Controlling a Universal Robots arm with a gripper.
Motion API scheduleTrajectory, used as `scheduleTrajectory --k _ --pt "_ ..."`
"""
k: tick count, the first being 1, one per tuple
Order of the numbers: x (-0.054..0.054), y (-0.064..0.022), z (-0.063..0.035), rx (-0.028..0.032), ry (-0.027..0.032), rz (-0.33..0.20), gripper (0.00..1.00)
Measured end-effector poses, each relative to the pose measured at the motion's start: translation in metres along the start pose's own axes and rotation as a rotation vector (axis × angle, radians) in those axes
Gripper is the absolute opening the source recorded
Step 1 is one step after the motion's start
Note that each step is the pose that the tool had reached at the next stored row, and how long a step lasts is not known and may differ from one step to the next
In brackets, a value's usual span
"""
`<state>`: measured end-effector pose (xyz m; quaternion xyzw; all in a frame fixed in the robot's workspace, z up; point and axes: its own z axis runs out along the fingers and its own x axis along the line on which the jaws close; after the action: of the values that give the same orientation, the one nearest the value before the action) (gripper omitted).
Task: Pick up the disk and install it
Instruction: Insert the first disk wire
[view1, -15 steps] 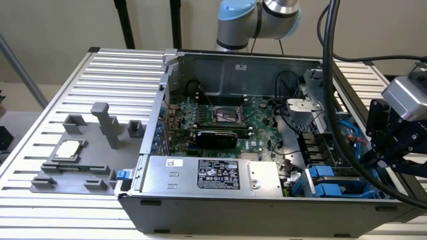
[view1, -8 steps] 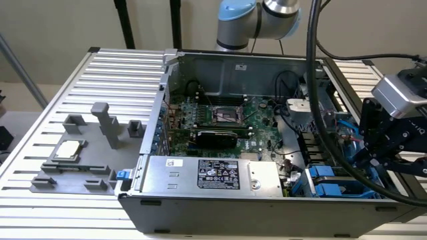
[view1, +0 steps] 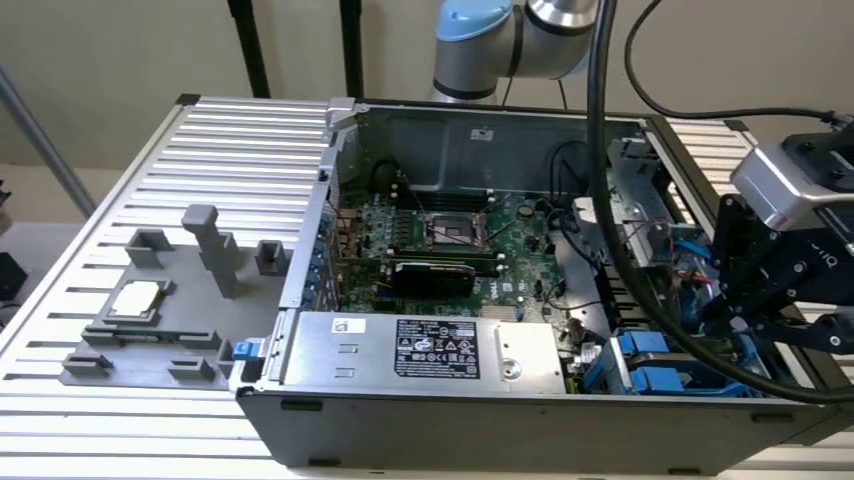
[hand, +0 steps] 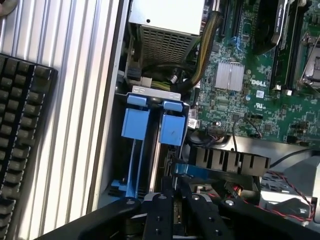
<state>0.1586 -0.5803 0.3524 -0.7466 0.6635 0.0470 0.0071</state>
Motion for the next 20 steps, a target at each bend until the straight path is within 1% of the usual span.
scheduleTrajectory --k 2,6,8,9,10,12,15,16,17,20 --pt "0.0000 0.0001 0.0004 -0.0073 -0.0019 0.017 0.00" --pt "0.0002 0.0002 0.0018 -0.0262 -0.0040 0.050 0.00" --pt "0.0002 0.0001 0.0026 -0.0352 -0.0043 0.067 0.00" --pt "0.0002 0.0002 0.0029 -0.0380 -0.0032 0.075 0.00" --pt "0.0003 0.0002 0.0033 -0.0394 -0.0001 0.080 0.00" --pt "0.0004 0.0000 0.0038 -0.0400 0.0071 0.084 0.00" --pt "0.0004 -0.0001 0.0043 -0.0410 0.0216 0.086 0.00" --pt "0.0004 -0.0001 0.0045 -0.0412 0.0249 0.086 0.00" --pt "0.0005 -0.0002 0.0048 -0.0413 0.0265 0.087 0.00" --pt "0.0003 -0.0005 0.0052 -0.0409 0.0268 0.095 0.00"
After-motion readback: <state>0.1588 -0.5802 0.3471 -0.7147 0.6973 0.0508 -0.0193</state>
